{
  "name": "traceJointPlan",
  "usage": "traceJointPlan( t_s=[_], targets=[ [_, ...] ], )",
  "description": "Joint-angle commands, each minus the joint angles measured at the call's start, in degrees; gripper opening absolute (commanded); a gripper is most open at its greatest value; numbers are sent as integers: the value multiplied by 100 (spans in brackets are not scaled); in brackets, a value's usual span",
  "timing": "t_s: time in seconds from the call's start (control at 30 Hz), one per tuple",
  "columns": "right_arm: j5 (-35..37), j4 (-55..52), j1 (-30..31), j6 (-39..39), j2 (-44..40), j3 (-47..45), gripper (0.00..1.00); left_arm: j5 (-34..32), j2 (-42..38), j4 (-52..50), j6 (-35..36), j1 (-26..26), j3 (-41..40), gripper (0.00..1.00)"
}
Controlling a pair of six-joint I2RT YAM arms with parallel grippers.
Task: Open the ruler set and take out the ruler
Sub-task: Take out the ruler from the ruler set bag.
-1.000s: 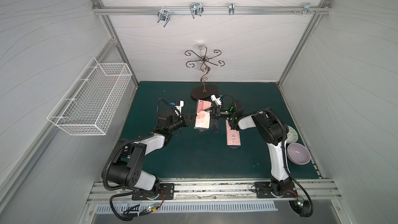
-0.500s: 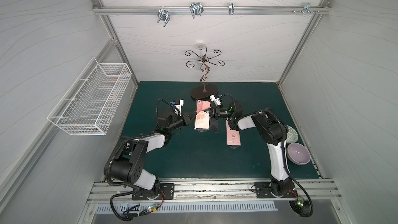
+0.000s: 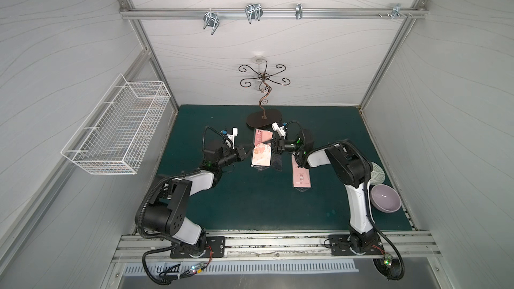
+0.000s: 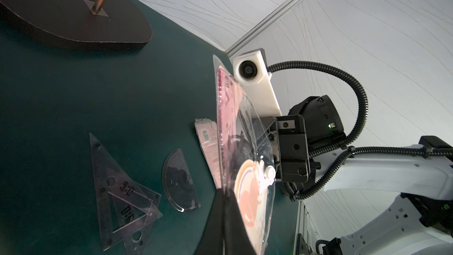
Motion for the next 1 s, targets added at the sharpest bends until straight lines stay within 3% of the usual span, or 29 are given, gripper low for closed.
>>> traceJointPlan(
  t_s=[0.0,0.37,0.8,0.97],
  targets=[
    [-15,-294,-128,-358,-384,-210,0,-136,-127,54,94,100,195,0],
    [28,-745,-416,-603,-795,-781,0,-220,-83,190,74,284,50,0],
    [851,-3050,-1025,-1651,-2091,-1423,0,-629,225,-483,380,1437,-38,0],
    [1033,-5778,-710,-3182,-2691,-1147,0,-741,637,-1089,558,1624,345,0]
  ],
)
